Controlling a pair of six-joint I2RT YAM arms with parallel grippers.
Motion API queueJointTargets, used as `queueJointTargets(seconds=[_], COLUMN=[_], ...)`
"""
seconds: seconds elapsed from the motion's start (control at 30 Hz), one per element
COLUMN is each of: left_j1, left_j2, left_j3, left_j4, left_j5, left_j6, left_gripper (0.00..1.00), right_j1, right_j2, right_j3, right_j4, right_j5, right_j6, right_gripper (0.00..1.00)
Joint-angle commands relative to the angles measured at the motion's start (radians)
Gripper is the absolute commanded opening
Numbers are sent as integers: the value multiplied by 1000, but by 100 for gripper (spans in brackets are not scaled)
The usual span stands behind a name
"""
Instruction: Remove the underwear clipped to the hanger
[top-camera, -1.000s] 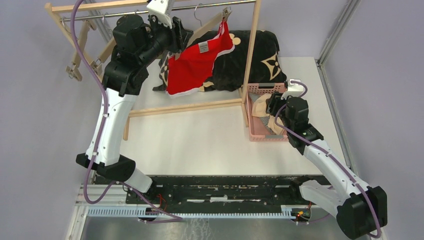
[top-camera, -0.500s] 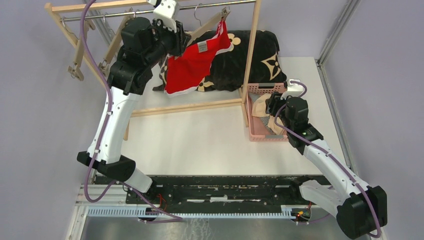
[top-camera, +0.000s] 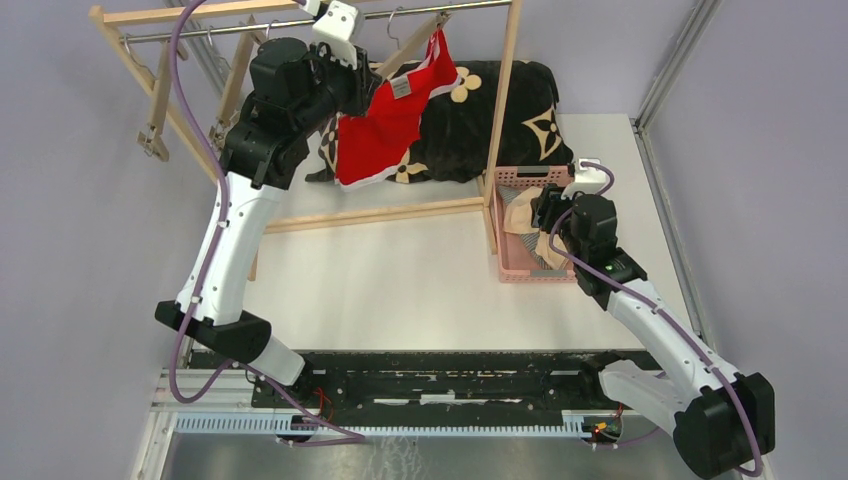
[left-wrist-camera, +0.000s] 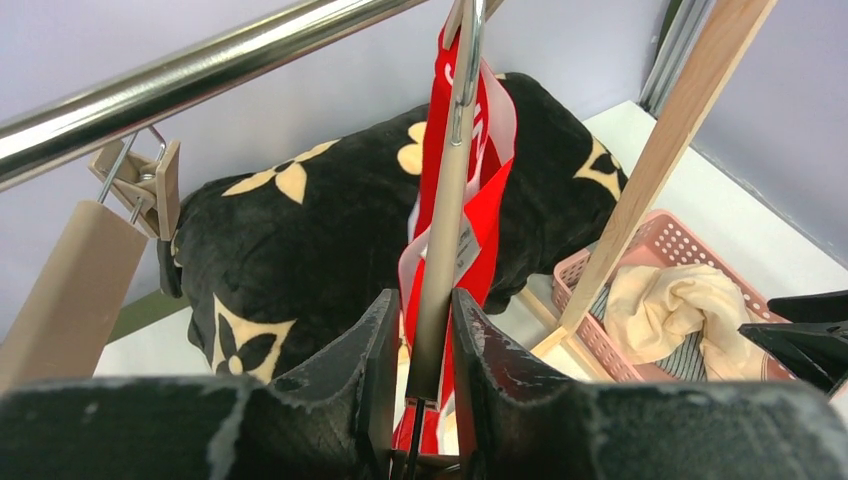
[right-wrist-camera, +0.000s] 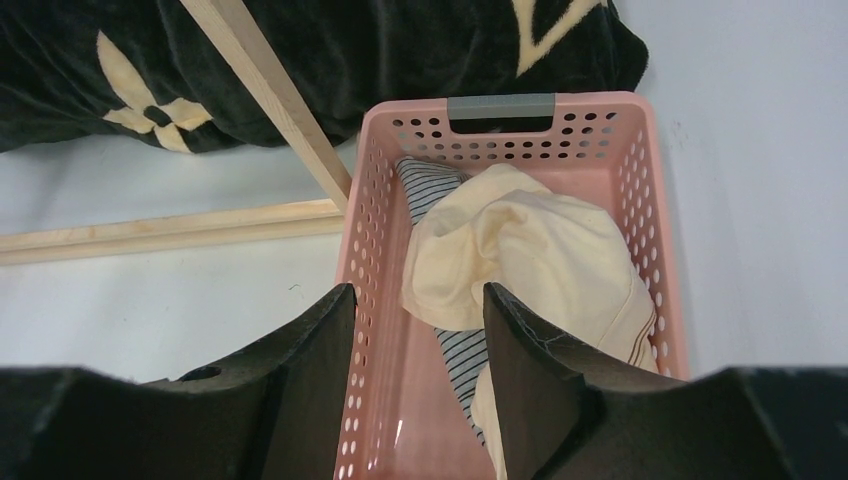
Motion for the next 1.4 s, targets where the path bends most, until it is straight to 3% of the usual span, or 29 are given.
queueJointTargets(seconds=[0.0, 0.2, 0.37, 0.6, 0.87, 1.17, 1.37], left_j1=[-4, -4, -4, -6, -6, -5, -4], left_j2=[4, 21, 23, -1, -117, -172, -188], left_j3=[-8, -8, -24, -83, -229, -296, -318], left_j4=[26, 27, 54, 136, 376, 498, 482], left_j5=[-18, -17, -13, -8, -23, -29, -18], left_j6=[59, 66, 68, 69, 61, 43, 39], left_gripper=[31, 31, 3, 3, 3, 3, 3], right_j1=[4, 6, 6, 5, 6, 7, 7], right_j2=[-32, -38, -36, -36, -18, 4, 6], right_j3=[0, 1, -1, -3, -9, -7, -9], right_j4=[37, 37, 40, 41, 49, 60, 62], right_j5=[-6, -9, -12, -12, -18, -33, -30], right_j6=[-18, -20, -21, -25, -27, -26, -26], right_gripper=[58, 58, 58, 58, 57, 57, 57])
